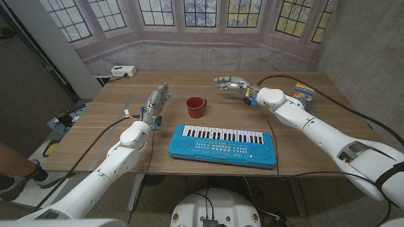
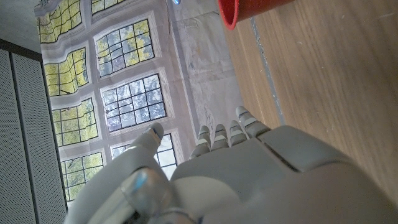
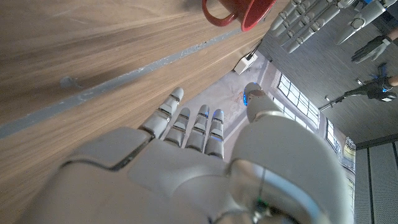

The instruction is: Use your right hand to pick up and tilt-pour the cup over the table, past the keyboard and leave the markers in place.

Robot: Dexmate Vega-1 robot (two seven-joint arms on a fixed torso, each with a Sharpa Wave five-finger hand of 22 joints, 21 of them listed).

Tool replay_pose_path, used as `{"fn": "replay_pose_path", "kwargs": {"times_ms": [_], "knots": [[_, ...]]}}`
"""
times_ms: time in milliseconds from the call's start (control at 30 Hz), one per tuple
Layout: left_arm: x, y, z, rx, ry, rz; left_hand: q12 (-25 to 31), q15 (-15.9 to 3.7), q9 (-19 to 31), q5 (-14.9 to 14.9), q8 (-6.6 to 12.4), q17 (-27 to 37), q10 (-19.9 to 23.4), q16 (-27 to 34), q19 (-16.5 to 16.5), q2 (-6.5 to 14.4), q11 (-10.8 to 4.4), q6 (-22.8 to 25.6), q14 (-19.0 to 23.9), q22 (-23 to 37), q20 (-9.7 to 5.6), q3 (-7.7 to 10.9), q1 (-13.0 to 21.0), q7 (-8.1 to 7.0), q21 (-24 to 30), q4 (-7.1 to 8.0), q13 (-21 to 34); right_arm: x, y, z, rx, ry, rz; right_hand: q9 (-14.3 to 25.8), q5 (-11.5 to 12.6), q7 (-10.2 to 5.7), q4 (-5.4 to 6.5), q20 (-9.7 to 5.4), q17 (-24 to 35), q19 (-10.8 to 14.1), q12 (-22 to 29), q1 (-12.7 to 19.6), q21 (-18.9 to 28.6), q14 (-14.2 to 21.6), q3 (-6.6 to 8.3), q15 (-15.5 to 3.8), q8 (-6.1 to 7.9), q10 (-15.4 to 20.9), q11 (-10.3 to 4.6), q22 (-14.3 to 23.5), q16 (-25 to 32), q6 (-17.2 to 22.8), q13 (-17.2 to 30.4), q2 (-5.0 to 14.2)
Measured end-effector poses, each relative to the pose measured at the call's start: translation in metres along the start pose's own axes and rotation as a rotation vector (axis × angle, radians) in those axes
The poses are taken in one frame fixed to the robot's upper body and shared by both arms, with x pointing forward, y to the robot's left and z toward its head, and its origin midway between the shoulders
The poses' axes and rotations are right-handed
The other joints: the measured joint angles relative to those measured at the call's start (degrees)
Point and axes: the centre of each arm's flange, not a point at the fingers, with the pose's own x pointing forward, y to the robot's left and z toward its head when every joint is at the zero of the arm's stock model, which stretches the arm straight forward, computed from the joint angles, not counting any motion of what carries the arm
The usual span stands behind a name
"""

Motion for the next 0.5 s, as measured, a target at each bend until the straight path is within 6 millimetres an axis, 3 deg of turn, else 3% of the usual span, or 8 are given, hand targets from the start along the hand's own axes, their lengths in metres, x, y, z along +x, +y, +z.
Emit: {"fn": "replay_pose_path", "kwargs": {"times_ms": [200,500], "knots": [[0.000,0.000,0.000,0.002,0.002,0.004,0.0,0.00,0.0,0.0,0.00,0.0,0.0,0.0,0.3,0.0,0.00,0.0,0.0,0.0,0.32,0.00,0.0,0.00,-0.1,0.00,0.0,0.010,0.003,0.002,-0.023,-0.003,0.033,0.0,0.0,-0.39,0.31,-0.20,0.0,0.2,0.2,2.7,0.0,0.6,0.31,0.00,0.22,2.2,-0.35,0.0,0.0,0.8,0.0,-0.73],[0.000,-0.001,0.000,0.003,0.006,0.005,0.0,0.00,0.0,0.0,0.00,0.0,0.0,0.0,0.3,-0.2,0.00,0.0,0.0,0.0,0.31,0.00,-0.2,0.00,-0.4,0.00,0.3,0.023,0.007,0.002,-0.052,-0.002,0.074,0.0,0.0,-0.70,0.33,-0.20,0.0,-0.2,0.5,4.2,-0.4,1.1,0.32,0.07,0.22,3.8,-0.75,0.0,0.1,2.0,0.0,-1.18]]}}
